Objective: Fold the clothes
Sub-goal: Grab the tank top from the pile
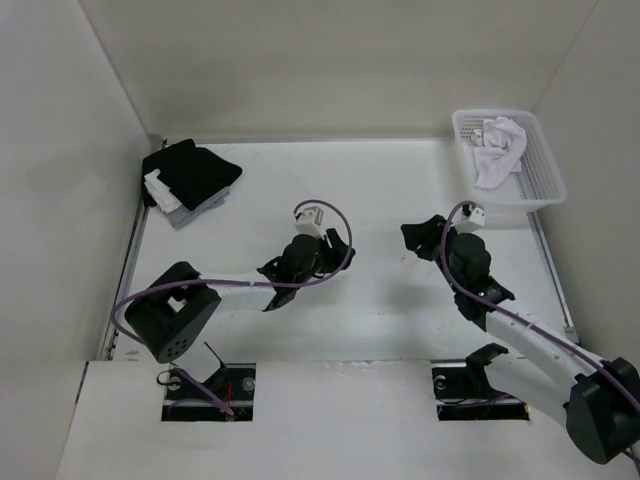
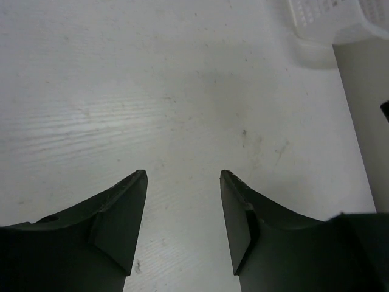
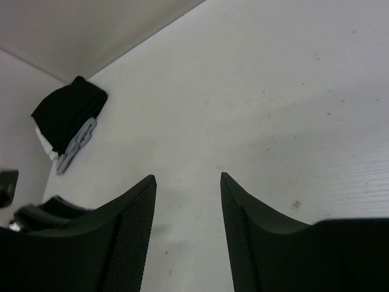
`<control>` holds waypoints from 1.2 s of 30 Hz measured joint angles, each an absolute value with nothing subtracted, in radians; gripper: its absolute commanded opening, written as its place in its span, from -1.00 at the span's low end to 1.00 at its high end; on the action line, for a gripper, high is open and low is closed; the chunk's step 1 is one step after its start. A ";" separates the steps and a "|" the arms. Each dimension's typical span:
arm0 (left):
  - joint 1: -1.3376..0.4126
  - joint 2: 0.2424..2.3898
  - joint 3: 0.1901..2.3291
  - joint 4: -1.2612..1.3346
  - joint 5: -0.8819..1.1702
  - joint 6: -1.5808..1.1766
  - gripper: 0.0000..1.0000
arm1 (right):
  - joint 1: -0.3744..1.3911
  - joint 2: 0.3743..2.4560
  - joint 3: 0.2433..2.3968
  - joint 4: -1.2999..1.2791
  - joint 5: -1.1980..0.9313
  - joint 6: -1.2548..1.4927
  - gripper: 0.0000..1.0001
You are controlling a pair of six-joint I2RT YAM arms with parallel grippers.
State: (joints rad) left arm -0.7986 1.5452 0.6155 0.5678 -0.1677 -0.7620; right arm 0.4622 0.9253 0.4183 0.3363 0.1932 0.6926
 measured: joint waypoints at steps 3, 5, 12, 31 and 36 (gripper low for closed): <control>-0.854 1.580 0.607 0.608 -0.150 -0.761 0.04 | 0.418 0.925 0.467 0.283 0.209 0.689 -0.05; -0.891 1.588 0.599 0.617 -0.124 -0.757 0.03 | 0.322 0.937 0.537 0.212 0.225 0.666 -0.55; -0.935 1.567 0.544 0.707 -0.093 -0.729 -0.24 | 0.029 1.103 0.752 0.169 0.270 0.651 -1.00; -0.800 1.510 0.469 0.796 -0.041 -0.743 -0.22 | -0.342 2.178 1.675 -0.025 0.156 0.560 0.06; -0.786 1.510 0.468 0.823 -0.016 -0.760 -0.21 | -0.334 2.330 1.877 -0.097 0.130 0.530 -0.09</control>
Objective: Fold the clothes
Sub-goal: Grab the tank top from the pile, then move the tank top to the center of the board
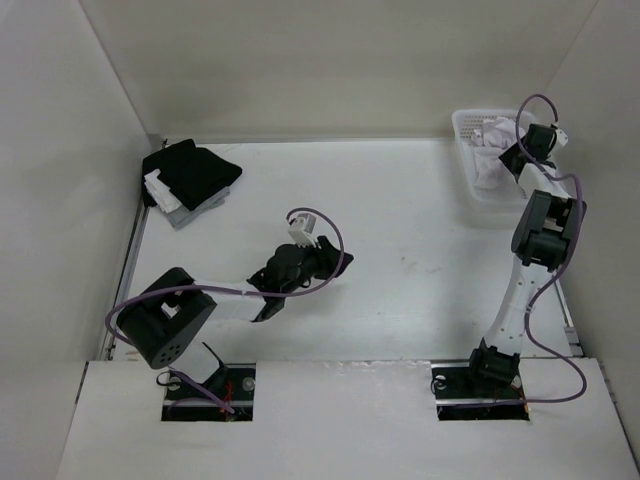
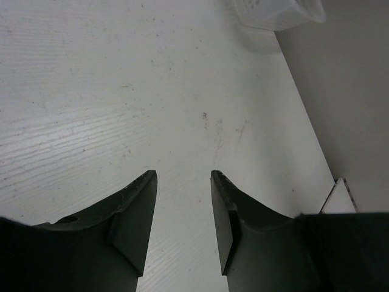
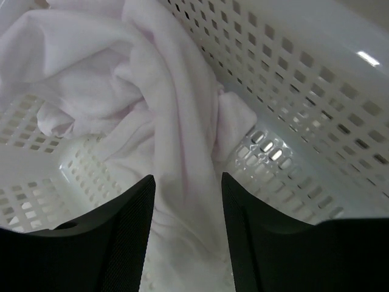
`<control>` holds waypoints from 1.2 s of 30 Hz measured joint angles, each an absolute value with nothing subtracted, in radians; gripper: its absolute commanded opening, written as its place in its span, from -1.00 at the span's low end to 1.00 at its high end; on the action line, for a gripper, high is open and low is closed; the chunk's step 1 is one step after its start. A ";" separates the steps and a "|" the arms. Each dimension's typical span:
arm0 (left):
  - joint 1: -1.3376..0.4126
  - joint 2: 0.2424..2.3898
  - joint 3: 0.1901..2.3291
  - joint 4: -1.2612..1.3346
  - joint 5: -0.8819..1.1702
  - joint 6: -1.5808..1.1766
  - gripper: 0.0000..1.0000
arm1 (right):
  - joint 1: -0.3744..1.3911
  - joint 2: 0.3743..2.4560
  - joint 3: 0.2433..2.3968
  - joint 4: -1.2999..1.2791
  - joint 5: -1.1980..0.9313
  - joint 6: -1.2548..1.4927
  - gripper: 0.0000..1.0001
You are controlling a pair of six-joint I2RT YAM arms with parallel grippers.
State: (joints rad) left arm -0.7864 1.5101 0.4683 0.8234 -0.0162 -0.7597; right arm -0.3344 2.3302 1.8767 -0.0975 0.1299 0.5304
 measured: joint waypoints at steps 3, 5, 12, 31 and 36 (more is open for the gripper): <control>-0.777 1.512 0.467 0.836 -0.006 -0.770 -0.21 | -0.331 2.389 1.963 -0.138 0.123 0.527 -0.16; -0.765 1.514 0.465 0.842 0.003 -0.778 -0.21 | -0.331 2.411 1.997 -0.163 0.123 0.527 -0.17; -0.744 1.520 0.458 0.852 0.012 -0.797 -0.21 | -0.334 2.458 2.112 -0.243 0.100 0.538 -0.87; -0.723 1.494 0.448 0.861 0.012 -0.796 -0.22 | -0.156 1.425 1.318 0.223 0.017 0.632 -1.00; -0.665 1.288 0.405 0.819 -0.005 -0.799 -0.22 | 0.125 1.024 1.209 0.270 0.004 0.616 -0.98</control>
State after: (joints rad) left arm -0.6655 1.2881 0.4053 0.8188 -0.0051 -0.7986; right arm 0.1249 1.0245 1.2095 0.2695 0.0044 0.6155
